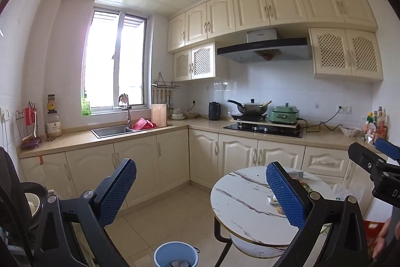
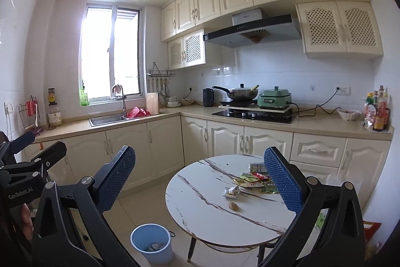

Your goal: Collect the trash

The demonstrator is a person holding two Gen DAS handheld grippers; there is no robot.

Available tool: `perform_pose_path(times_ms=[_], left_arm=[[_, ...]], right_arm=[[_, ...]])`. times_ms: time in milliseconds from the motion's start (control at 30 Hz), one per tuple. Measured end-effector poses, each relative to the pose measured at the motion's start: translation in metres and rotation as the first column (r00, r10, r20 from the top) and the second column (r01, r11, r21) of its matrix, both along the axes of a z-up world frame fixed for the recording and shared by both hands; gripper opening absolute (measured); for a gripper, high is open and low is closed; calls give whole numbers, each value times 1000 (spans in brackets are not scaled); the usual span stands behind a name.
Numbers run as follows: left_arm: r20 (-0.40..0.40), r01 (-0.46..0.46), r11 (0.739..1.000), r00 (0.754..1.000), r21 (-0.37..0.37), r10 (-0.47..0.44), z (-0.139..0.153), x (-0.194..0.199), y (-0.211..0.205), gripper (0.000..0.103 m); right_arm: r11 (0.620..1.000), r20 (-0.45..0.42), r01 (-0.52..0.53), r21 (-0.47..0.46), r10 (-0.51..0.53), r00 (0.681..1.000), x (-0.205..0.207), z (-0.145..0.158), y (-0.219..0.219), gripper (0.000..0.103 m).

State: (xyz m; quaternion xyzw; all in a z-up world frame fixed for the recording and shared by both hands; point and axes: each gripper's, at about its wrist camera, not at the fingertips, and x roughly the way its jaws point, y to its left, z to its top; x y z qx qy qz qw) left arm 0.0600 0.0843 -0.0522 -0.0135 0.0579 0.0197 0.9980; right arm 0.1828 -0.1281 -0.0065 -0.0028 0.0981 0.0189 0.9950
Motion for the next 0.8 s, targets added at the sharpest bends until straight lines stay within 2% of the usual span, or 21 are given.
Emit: perform_pose_path(times_ms=[267,467,667,800], left_arm=[[-10,2,1000,1000,8,-2,15,20,-4,102],[-44,15,1000,999,14,-14,13,37,-7,102],[-155,45,999,987,0,-45,3,89,-19,102],[-273,103,994,956,-34,-109,-14,142,-39,102]], right_arm=[[1000,-7,12,4,-12,1000,3,-3,-3,103],[999,-16,33,9,-33,999,10,-7,-14,103],[993,-95,120,21,-117,989,40,-35,-51,103],[982,-195,189,30,-179,964,71,-71,-89,103]])
